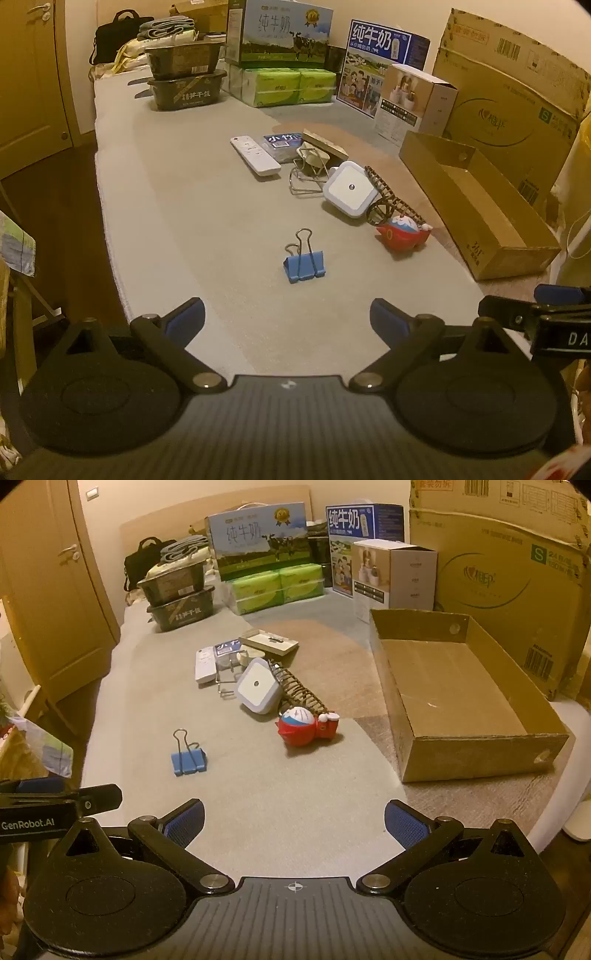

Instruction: Organize rigid objects

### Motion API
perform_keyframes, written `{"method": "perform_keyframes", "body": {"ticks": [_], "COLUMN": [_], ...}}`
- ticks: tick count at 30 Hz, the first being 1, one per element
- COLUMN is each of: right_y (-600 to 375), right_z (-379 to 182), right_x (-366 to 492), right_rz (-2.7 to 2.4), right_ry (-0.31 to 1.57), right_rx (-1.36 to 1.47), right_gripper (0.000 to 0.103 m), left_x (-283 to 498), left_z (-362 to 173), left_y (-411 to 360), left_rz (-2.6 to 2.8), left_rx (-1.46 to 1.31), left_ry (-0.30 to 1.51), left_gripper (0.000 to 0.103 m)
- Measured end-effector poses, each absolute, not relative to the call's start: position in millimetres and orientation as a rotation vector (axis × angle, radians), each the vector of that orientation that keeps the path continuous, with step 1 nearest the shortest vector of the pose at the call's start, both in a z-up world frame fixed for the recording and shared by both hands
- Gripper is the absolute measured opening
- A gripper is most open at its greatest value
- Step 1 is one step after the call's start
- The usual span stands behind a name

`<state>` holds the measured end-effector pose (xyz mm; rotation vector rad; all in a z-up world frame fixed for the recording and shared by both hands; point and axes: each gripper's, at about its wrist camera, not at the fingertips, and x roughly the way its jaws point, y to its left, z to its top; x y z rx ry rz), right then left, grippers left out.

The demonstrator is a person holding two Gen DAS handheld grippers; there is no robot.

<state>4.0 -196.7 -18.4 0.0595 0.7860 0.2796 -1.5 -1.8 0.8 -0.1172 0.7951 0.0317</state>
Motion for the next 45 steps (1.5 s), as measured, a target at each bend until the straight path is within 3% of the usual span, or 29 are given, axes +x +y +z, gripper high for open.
{"method": "perform_keyframes", "body": {"ticks": [45], "right_y": [-197], "right_z": [-18], "right_x": [4], "right_rz": [0.281], "right_ry": [0.788], "right_rx": [0.063], "right_gripper": [0.103], "left_x": [-1], "left_z": [4], "left_y": [0], "left_rz": [0.004], "left_rx": [-0.154], "left_ry": [0.801], "left_gripper": [0.095]}}
